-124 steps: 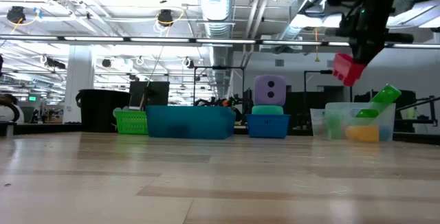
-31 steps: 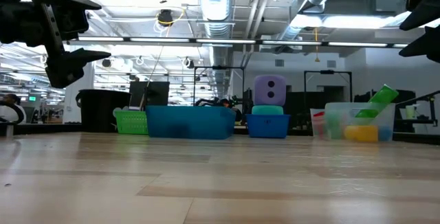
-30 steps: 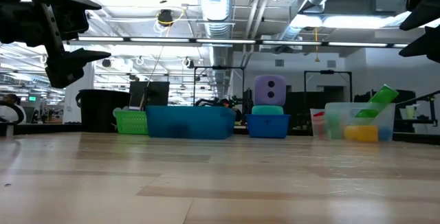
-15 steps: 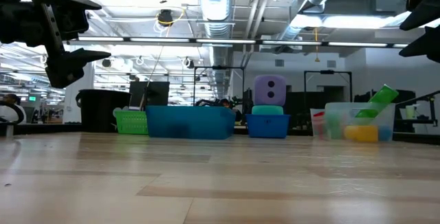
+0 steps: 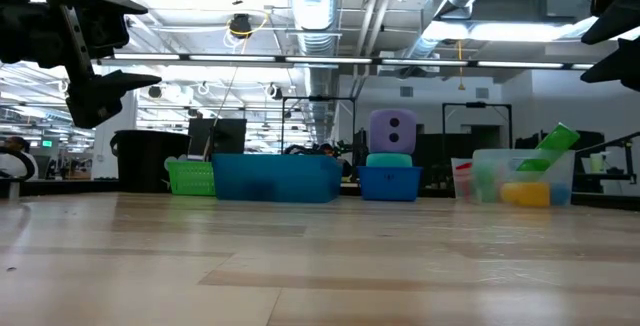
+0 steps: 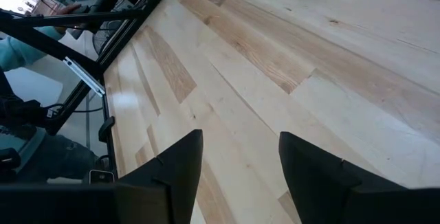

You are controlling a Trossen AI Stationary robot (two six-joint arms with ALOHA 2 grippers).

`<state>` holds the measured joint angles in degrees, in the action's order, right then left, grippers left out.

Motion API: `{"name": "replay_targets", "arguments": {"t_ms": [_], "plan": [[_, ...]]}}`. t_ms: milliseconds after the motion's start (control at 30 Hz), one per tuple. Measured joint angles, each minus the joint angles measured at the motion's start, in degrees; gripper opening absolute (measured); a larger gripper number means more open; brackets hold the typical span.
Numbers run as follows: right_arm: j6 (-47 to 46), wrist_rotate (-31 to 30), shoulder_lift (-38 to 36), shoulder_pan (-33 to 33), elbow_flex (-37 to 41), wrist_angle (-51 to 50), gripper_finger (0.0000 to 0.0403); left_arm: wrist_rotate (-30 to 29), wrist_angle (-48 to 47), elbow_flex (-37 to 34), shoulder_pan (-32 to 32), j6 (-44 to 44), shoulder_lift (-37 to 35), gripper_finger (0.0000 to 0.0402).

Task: Pick & Place Toys
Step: Return to Home Position

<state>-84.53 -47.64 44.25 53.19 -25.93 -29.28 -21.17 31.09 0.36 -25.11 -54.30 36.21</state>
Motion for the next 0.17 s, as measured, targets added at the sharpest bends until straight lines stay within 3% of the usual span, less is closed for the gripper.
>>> {"name": "replay_targets", "arguments": {"t_ms": [167], "plan": [[0.0,0.0,0.0,0.0,0.0,-0.02,0.0189,-0.01,0.0,0.0,0.0,0.0,0.0,0.031]]}}
